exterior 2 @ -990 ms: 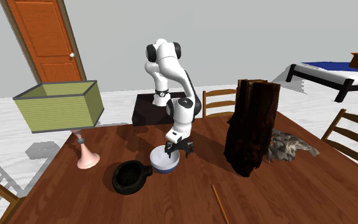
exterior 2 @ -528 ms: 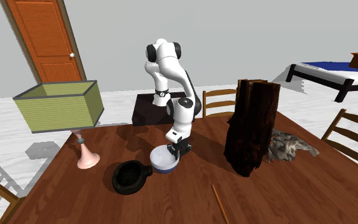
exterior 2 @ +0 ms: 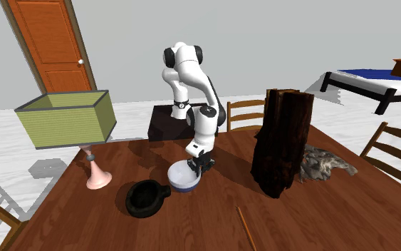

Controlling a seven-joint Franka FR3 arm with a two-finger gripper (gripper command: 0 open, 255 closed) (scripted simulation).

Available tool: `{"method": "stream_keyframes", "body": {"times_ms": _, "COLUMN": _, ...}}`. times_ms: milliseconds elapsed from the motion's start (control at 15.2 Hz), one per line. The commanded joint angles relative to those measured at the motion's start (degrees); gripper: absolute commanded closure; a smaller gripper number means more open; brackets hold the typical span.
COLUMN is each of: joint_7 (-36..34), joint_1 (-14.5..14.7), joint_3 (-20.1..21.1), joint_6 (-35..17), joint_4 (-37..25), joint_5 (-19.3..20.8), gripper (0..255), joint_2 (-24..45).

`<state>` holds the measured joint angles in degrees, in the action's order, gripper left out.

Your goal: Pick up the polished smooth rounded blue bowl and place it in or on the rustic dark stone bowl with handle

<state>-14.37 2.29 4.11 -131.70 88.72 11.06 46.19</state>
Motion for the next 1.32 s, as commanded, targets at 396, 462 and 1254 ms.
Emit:
{"method": "stream_keyframes", "body": {"times_ms": 396, "joint_7": 0.61, "joint_1": -0.28, "joint_3": 0.41, "joint_6": 3.56, "joint_4": 0.59, "joint_5": -0.5, "gripper": 255, "joint_2": -4.18}}
{"method": "stream_keyframes", "body": {"times_ms": 462, "joint_7": 0.68, "joint_1": -0.31, "joint_3": 0.46, "joint_6": 4.02, "joint_4": 0.64, "joint_5": -0.57, "gripper": 255, "joint_2": -4.7}}
{"method": "stream_keyframes", "body": {"times_ms": 1254, "joint_7": 1.6, "joint_1": -0.57, "joint_3": 1.0, "joint_6": 10.19, "joint_4": -0.17, "joint_5": -1.38, "gripper": 255, "joint_2": -10.11}}
